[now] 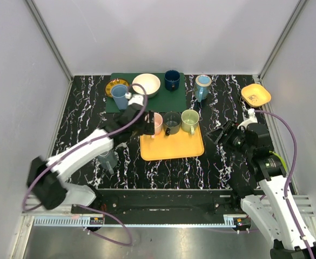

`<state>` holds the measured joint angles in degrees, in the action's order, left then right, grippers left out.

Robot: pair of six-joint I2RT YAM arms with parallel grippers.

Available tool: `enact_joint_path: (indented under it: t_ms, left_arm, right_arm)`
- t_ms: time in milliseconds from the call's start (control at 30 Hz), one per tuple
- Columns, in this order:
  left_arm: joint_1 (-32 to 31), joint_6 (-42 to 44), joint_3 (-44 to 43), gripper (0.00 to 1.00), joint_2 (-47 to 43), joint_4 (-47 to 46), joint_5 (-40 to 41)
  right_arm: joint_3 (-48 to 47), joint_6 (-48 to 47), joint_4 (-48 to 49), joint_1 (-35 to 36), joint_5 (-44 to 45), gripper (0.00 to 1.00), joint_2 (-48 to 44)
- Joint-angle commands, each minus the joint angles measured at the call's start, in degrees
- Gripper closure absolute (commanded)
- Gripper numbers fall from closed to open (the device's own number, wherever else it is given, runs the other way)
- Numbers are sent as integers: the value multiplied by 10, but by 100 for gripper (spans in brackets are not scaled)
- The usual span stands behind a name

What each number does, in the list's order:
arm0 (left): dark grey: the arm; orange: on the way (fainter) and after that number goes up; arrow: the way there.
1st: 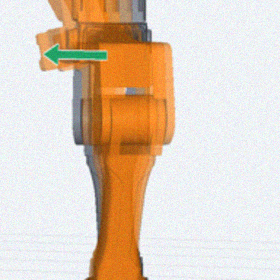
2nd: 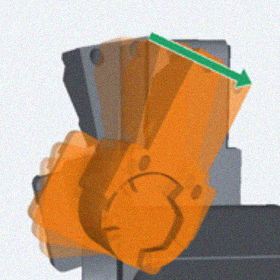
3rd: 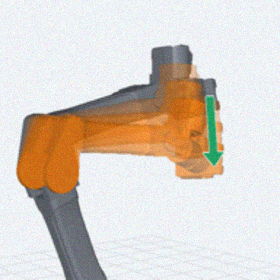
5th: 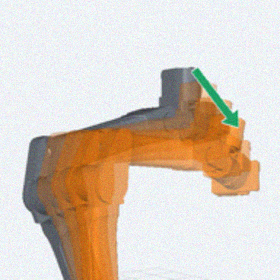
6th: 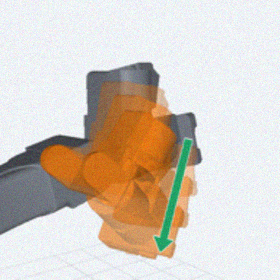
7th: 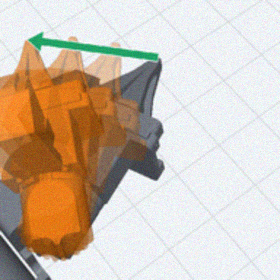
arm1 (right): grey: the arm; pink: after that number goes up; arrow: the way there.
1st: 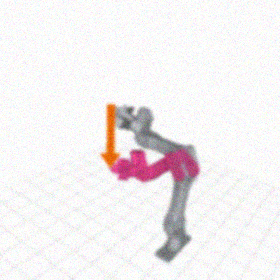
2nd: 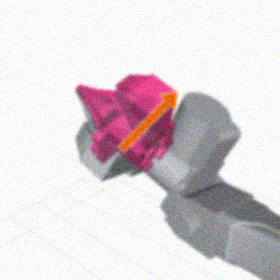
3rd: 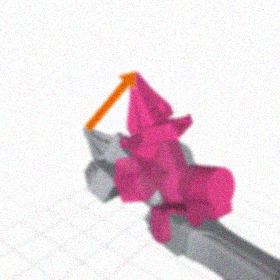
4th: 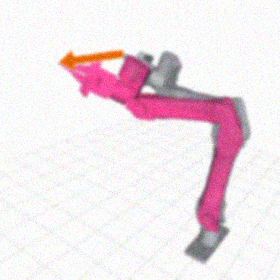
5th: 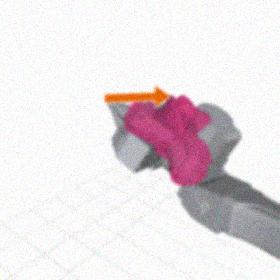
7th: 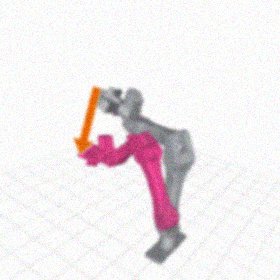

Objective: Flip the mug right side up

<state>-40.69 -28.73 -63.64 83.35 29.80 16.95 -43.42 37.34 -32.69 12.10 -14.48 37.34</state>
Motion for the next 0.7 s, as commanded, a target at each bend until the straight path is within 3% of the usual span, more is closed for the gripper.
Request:
enact_joint_path:
  t_ms: [0, 67, 200, 267, 333, 467, 667]
  left_arm:
    - [-18, -46, 54, 1, -181, 33, 138]
    - [-4, -89, 88, 1, -248, 20, 150]
    - [46, -111, 166, 1, -304, -25, 64]
    - [47, -151, 169, 1, -309, -1, 89]
    - [47, -199, 153, 1, -297, 63, 146]
    - [48, -223, 142, 1, -285, 89, 188]
    - [63, -284, 113, 1, -196, 97, 137]
  right_arm:
    - [13, -3, 44, 4, -5, 32, 5]
    - [18, -1, 51, 4, -7, 33, 6]
    - [25, 4, 60, 4, -18, 33, 8]
    - [25, 5, 61, 3, -20, 33, 7]
    - [25, 3, 61, 4, -21, 33, 6]
    - [33, 4, 73, 4, -32, 33, 10]
    - [45, 13, 91, 3, -42, 33, 10]
